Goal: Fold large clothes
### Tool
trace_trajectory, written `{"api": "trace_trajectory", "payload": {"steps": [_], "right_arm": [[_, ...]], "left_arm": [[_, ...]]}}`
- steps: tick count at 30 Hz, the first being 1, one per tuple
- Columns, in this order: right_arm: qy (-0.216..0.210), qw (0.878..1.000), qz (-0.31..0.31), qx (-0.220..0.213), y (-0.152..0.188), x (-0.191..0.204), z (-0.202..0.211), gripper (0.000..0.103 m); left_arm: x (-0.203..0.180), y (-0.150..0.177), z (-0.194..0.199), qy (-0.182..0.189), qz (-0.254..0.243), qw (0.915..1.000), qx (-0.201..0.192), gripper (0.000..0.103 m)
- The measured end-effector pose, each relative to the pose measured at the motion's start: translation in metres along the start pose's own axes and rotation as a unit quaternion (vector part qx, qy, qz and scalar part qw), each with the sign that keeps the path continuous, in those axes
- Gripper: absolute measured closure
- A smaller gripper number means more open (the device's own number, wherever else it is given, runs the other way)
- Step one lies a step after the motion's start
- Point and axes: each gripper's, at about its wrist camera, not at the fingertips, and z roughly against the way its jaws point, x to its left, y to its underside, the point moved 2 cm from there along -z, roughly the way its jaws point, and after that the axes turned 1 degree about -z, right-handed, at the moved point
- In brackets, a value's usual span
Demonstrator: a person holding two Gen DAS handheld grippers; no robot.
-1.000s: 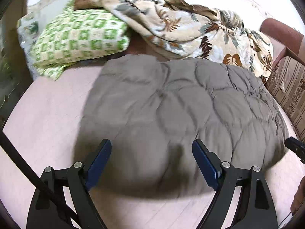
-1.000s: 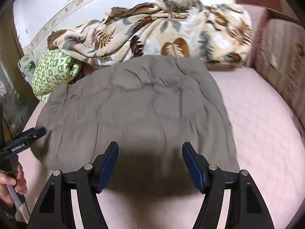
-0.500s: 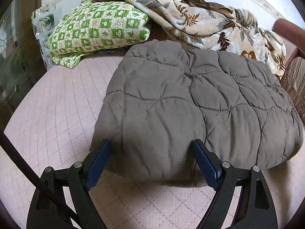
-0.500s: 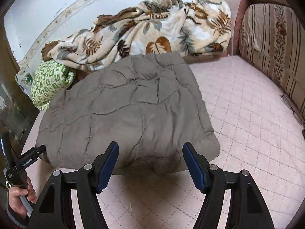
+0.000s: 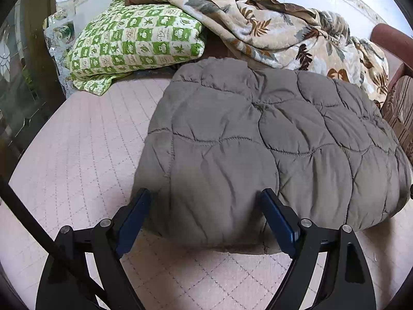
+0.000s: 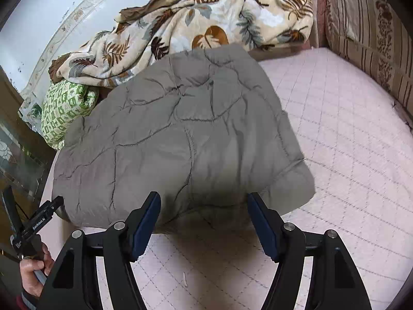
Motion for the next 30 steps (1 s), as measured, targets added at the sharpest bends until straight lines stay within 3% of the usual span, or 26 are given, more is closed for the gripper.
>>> {"api": "trace_trajectory", "payload": {"steps": [7, 20, 30], "right_arm": [[0.003, 1.0, -0.014, -0.02, -0.003, -0.015, 0.02, 0.029], [-0.027, 0.987, -0.154, -0.033, -0.009, -0.077, 0.036, 0.027], [-0.028, 0.987, -0.158, -0.018, -0.003, -0.083, 0.031, 0.024]], "left_arm": [[0.017, -0.002, 0.012, 0.012, 0.033, 0.9994, 0.001, 0.016], [0.056, 0.006, 0.001, 0.031, 0.117, 0.9918, 0.041, 0.016], [0.059, 0.015, -0.012, 0.03, 0.137, 0.9876, 0.072, 0.016]]}}
